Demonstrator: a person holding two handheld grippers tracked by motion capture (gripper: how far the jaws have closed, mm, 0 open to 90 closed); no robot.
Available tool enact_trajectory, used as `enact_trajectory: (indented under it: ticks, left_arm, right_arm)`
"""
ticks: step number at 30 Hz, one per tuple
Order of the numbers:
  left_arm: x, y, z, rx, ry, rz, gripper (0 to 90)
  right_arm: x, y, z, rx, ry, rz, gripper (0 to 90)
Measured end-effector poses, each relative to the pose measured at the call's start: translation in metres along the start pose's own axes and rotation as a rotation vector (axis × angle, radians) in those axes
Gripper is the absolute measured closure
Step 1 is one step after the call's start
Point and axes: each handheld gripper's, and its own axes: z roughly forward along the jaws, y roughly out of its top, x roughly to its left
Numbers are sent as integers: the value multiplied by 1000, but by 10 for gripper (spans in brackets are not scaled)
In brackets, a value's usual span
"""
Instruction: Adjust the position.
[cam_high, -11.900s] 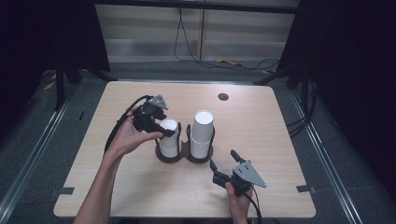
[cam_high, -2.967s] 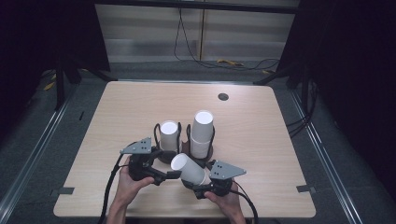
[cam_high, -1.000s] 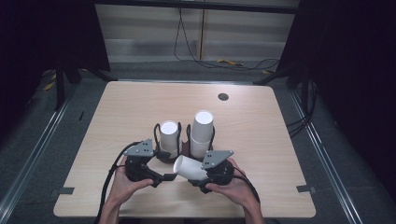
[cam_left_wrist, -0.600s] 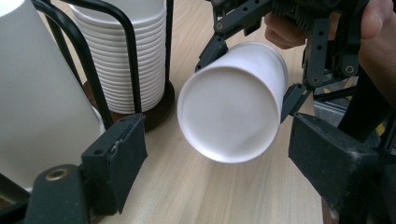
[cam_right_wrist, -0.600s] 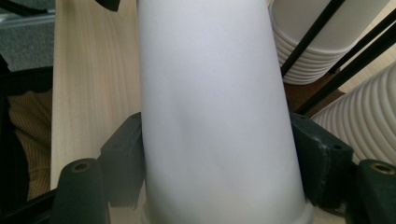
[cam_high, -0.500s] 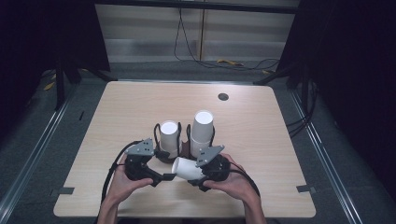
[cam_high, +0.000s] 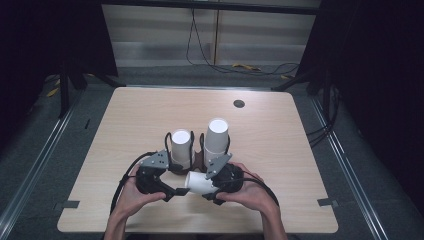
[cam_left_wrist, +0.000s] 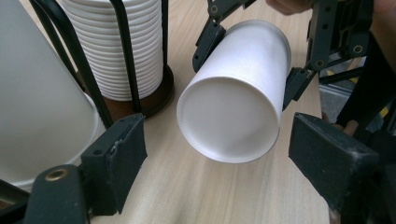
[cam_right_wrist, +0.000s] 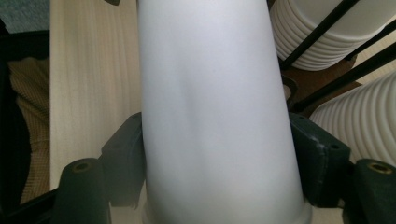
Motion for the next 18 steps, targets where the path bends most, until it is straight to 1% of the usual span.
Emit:
enact_trajectory:
  ticks: [3, 4, 5, 6, 7, 8, 10, 12, 14, 18]
  left_arm:
    - [0, 1, 1, 3, -3, 7, 190]
    - [-2, 2, 2, 23, -2, 23, 196]
    - [-2, 3, 3, 32, -4, 33, 212]
    - [-3, 4, 3, 38, 1, 38, 215]
    - [-3, 4, 4, 38, -3, 38, 211]
    - [-4, 5, 4, 43, -5, 35, 210]
    - [-4, 6, 4, 56, -2, 47, 210]
    - [-4, 7, 5, 65, -5, 54, 210]
    - [-4, 7, 6, 75, 1, 54, 208]
    - [-4, 8, 7, 88, -6, 67, 208]
  right_arm:
    - [0, 3, 0, 21, 3, -9, 288]
    - [-1, 3, 0, 24, 8, -13, 288]
    - [0, 4, 0, 29, 9, -10, 288]
    - [-1, 5, 0, 37, 7, -16, 288]
    - [-2, 5, 0, 42, 11, -28, 288]
    - [-2, 6, 0, 55, 9, -29, 288]
    - [-2, 8, 1, 70, 11, -28, 289]
    - [-2, 10, 1, 92, 3, -36, 289]
    - [-3, 12, 1, 94, 10, -36, 290]
    - [-2, 15, 2, 125, 8, -50, 290]
